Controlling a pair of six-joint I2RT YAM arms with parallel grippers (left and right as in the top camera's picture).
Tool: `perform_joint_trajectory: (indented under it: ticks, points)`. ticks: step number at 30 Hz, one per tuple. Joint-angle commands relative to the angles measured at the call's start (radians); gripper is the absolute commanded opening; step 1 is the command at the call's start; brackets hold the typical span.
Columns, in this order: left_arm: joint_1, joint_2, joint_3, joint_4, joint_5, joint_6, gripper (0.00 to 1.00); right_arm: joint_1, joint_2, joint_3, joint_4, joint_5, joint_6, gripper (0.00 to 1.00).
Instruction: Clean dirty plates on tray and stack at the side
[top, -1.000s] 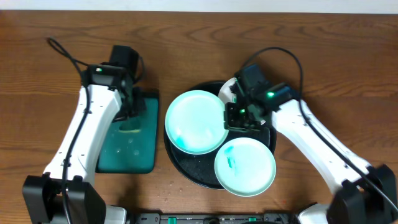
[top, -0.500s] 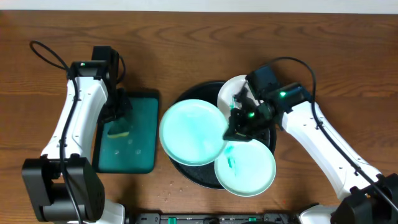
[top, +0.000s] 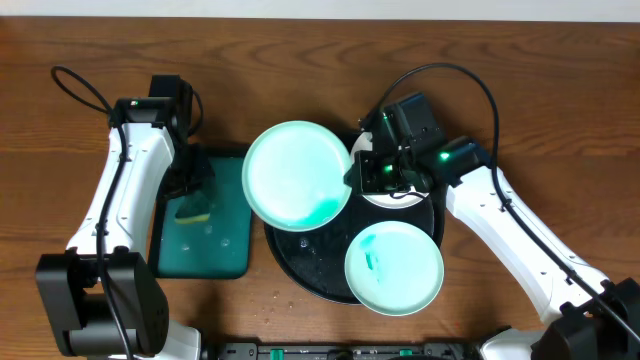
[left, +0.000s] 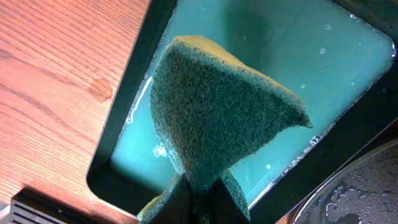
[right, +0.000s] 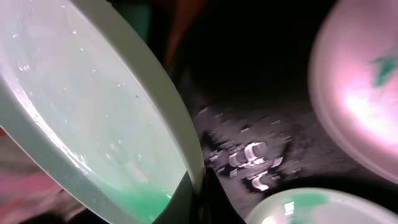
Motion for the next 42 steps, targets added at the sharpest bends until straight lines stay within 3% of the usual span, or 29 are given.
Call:
perform_joint_trajectory:
  ticks: [1,18,42]
  points:
    - [0.003,-0.003,0.001,-0.007,-0.002,0.006,0.08,-0.002,-0.014,0.004,-0.002,0.193,-0.063,0.01]
    - [0.003,-0.003,0.001,-0.006,-0.002,0.006,0.08,0.039,-0.014,0.174,-0.296,0.717,-0.193,0.01]
    - [0.003,-0.003,0.001,-0.006,-0.002,0.006,0.08,0.594,-0.013,0.237,-0.351,1.630,-0.528,0.01]
